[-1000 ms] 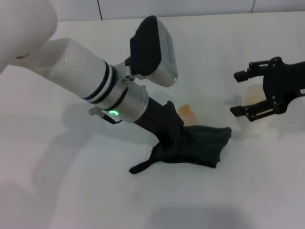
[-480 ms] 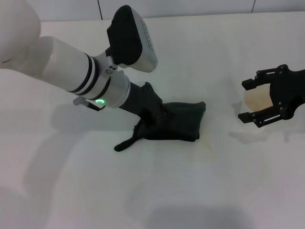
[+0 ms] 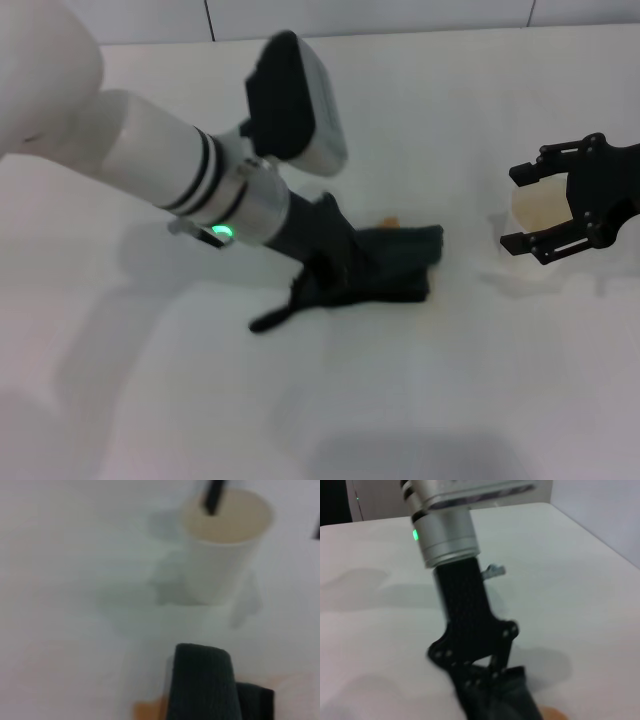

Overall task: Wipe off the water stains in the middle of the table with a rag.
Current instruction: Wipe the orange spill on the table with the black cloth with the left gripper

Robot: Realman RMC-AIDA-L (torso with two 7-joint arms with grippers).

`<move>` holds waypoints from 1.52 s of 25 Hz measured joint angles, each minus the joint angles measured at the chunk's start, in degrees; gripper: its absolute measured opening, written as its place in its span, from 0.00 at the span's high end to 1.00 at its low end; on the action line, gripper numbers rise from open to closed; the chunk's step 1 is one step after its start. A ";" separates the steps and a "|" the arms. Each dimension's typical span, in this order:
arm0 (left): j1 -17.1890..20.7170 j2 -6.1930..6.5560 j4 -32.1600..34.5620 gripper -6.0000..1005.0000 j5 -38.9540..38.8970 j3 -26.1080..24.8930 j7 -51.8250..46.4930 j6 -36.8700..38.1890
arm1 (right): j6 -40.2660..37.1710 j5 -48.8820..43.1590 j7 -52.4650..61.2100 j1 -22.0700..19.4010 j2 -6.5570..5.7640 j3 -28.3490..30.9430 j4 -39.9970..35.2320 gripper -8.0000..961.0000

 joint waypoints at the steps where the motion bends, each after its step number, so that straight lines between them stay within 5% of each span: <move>1: -0.07 0.01 0.03 0.96 -1.11 1.42 0.03 0.37 | 0.01 0.00 0.00 0.00 0.01 0.03 0.00 0.10; 16: 1.62 -0.03 2.41 0.96 -3.05 4.32 -0.33 0.99 | 0.02 0.01 0.09 0.30 -0.01 0.06 -0.01 0.11; 24: 1.67 0.34 -0.68 0.96 1.46 1.55 -0.78 -4.94 | -0.76 -0.09 0.91 -1.16 -0.79 1.14 -1.35 0.11; 38: 0.74 0.26 -3.55 0.96 2.79 -5.92 -0.32 -15.58 | -1.88 -1.40 0.89 -1.49 -0.28 1.86 -1.45 0.11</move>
